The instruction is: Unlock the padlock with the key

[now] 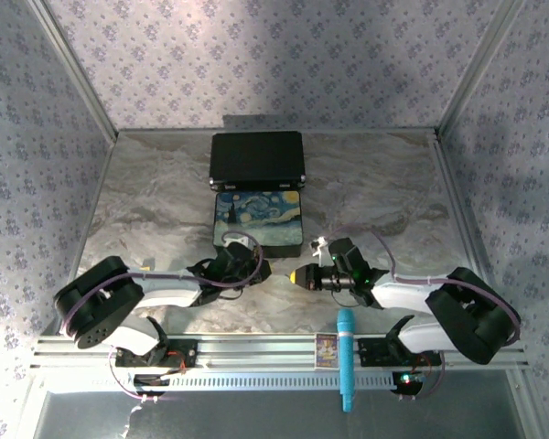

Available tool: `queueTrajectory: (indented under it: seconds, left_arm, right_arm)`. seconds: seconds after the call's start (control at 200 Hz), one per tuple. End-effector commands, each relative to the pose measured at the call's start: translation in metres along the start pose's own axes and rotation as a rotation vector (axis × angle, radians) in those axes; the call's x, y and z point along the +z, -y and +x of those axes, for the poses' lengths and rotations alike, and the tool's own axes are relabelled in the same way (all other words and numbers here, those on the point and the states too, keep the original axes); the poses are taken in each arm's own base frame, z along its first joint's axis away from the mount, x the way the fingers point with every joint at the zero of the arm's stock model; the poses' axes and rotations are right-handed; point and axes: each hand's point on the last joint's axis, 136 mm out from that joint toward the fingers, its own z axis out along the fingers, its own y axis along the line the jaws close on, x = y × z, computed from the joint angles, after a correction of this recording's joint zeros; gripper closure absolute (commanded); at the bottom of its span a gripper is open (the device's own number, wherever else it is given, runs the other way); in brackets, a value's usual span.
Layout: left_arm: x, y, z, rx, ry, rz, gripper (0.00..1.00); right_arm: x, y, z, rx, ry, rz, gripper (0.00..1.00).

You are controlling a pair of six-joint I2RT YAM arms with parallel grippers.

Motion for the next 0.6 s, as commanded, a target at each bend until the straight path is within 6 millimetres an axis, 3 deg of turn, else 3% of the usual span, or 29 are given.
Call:
queueTrajectory:
  seconds: [0.0,0.595]
  left_arm:
    - [-0.002,0.016,0.005,-0.084,-0.052,0.090,1.00]
    - [-0.012,0.037,-0.003,-0.144,-0.035,0.140,1.00]
  right_arm:
    - [0.000,-0.012,0.002,0.005,-0.015,-0.073,1.00]
    - [0.002,-0.018,-0.002,0.065,-0.006,-0.142,1.00]
